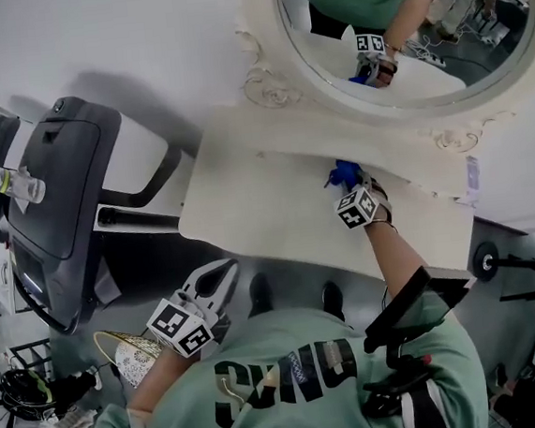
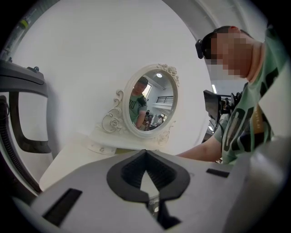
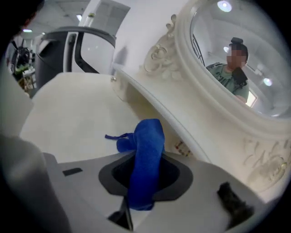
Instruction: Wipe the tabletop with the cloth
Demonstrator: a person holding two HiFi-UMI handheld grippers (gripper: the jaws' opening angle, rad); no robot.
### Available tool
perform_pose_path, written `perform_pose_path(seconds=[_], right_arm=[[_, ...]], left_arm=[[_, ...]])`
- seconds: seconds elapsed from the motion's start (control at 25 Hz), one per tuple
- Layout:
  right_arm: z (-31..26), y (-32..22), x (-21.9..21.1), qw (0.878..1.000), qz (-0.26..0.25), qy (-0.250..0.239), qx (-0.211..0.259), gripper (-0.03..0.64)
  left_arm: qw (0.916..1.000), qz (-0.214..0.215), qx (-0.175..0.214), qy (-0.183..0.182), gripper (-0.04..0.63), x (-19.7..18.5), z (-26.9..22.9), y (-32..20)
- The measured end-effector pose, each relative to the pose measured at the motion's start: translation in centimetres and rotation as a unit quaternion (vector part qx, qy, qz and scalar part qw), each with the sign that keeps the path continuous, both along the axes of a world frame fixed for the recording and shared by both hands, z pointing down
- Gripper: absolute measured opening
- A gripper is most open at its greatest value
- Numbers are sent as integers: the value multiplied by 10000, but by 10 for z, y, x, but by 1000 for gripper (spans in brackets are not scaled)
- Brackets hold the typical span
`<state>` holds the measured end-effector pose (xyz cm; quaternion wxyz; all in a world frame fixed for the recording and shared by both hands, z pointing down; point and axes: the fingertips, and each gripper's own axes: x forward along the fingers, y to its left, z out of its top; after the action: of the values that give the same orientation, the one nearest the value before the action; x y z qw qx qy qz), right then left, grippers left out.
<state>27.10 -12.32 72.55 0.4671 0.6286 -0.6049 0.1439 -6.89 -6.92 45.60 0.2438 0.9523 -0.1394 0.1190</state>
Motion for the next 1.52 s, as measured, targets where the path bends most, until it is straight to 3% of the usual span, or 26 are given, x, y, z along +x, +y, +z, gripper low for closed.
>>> perform_pose_path(seconds=[0.16,0.28,0.36,0.44,0.64,0.76,0.84,0.92,1.04,1.12,1.2,1.36,1.52], right_arm=[[6,-14,24,9979,169,625,51,86],[5,-18,22,9974,213,674,115,83],[5,-14,5,9992,-47,403,-65,83],[6,8,-40,9971,-693,47,-326,83],[6,120,-181,9640,-2307,-894,-972,83],[5,154,-213,9531,-2389,-1522,-1069,83],[5,143,-195,9588,-1939,-1897,-840,83],[5,112,-138,9747,-1188,-1842,-449,84],[4,61,-27,9938,-209,-1092,-57,84],[3,38,26,9985,79,-543,19,86],[6,26,51,9996,188,-213,16,84],[6,24,43,9994,260,-203,128,84],[5,79,-61,9924,-979,-698,-263,84]], left_arm=[[9999,-72,-17,-82,-3,-8,2,-3],[9999,-104,-32,-118,-3,-11,4,-7],[9999,-75,-32,-92,-3,-9,4,-7],[10000,-51,-44,-39,-3,-5,4,-7],[9999,77,-41,91,-3,10,2,-7],[9998,136,-103,133,-3,18,2,-7],[9996,183,-153,130,-3,23,3,-4],[9996,240,-148,97,-3,27,3,-2],[9996,268,-121,29,-3,30,4,1],[9996,245,-135,-26,-3,29,6,2],[9996,221,-136,-73,-3,29,7,3],[9997,211,-112,-112,-3,30,5,1],[9997,232,-115,-52,-3,35,4,1]])
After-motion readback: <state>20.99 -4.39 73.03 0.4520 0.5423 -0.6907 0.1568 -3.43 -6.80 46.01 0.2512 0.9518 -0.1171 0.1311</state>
